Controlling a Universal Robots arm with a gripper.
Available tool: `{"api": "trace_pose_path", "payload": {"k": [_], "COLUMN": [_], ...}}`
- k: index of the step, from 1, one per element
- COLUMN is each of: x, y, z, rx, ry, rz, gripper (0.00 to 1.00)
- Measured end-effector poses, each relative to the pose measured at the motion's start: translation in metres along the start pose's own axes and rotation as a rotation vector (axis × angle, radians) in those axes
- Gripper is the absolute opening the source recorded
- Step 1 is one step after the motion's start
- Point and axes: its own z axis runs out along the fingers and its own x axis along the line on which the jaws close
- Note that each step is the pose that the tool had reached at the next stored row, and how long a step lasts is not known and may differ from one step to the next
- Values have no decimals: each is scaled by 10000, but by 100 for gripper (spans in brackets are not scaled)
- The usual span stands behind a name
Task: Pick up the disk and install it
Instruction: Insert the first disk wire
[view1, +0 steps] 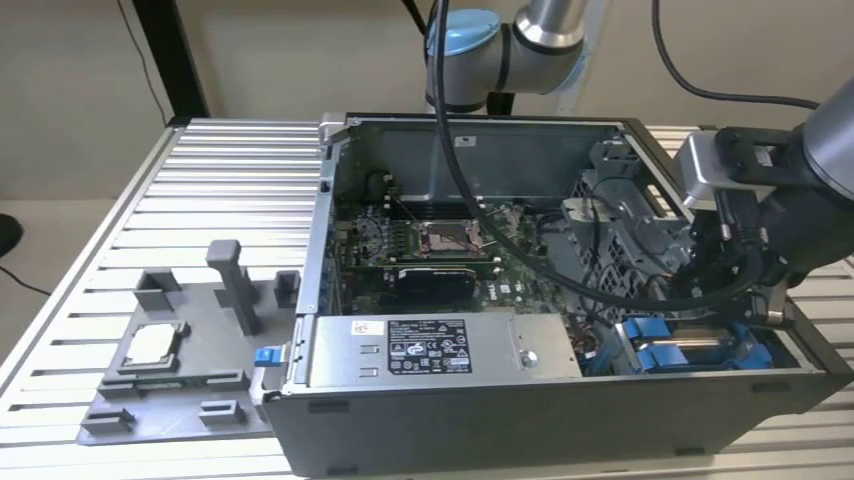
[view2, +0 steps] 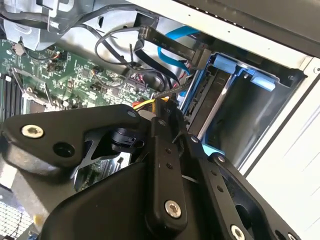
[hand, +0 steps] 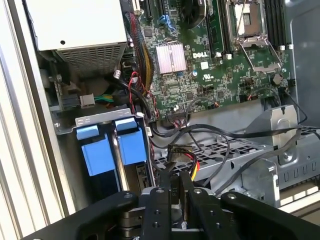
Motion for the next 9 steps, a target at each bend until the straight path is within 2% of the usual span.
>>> {"api": "trace_pose_path", "payload": {"k": [1, 2, 3, 4, 7, 8, 9], "x": [-4, -11, -13, -15, -20, -25, -31], "y": [0, 1, 1, 1, 1, 2, 3], "z": [-12, -24, -25, -25, -23, -18, -10], "rx": [-10, -6, 10, 35, 126, 147, 155], "ry": [22, 73, 183, 343, 883, 1016, 1075], "rz": [-3, -17, -38, -63, -131, -149, -170], "gripper": [0, 0, 0, 0, 0, 0, 0]}}
